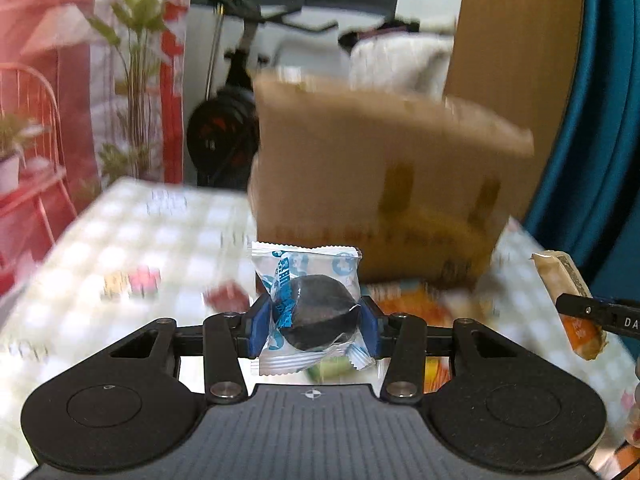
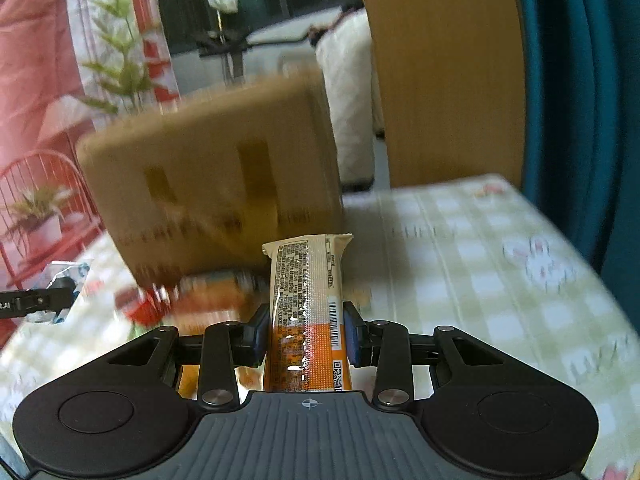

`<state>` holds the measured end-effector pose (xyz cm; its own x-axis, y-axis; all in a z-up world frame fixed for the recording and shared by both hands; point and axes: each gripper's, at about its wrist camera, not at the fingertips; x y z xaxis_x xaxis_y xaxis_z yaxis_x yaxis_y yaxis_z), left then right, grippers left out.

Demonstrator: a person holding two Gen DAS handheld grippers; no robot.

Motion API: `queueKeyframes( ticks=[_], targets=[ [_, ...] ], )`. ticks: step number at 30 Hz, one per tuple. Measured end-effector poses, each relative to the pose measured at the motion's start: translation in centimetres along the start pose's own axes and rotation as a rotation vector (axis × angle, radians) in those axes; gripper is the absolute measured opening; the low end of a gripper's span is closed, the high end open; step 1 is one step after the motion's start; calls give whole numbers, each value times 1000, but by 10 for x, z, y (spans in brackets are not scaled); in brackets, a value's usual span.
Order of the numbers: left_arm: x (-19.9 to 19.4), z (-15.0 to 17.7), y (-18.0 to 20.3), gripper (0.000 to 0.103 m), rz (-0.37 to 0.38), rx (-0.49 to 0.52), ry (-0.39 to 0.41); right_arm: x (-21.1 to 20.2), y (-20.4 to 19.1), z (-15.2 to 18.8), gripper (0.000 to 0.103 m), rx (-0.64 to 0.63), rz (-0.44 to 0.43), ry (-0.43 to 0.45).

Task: Organize snacks
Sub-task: 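Carry both snacks over the bin and open both tools to release them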

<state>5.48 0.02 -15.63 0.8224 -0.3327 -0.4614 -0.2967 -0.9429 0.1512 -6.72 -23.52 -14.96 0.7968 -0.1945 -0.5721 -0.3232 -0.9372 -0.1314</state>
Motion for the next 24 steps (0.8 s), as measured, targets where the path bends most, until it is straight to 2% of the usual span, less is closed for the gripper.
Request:
queueKeyframes(
  ticks=[4,8,13,16,19,24],
  targets=[
    [-5,-46,-1,48,12,25,97,-2,-7,-50,33,-14,-47,100],
    [0,-97,2,48,33,69,182,3,-14,-110,33,2,-130,203],
    [30,-151,10,49,66,89,232,36,-30,-170,33,-51,-164,269],
    [59,-168,13,49,59,106,211,70,-38,-195,33,-68,-153,251],
    [94,-174,16,49,59,102,155,107,-42,-205,33,-62,-125,205],
    [138,-167,20,51,41,121,55,148,-49,-190,36,-37,-73,131]
  ],
)
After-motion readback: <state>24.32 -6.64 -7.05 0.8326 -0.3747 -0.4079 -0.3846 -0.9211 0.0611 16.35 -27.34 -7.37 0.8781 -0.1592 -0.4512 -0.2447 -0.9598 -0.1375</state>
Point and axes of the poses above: each gripper's, at about its wrist camera, not at the fingertips, and x roughly the way its jaws point, y to its right, z to its underside, and after that the axes turned 3 degrees about y, right-handed
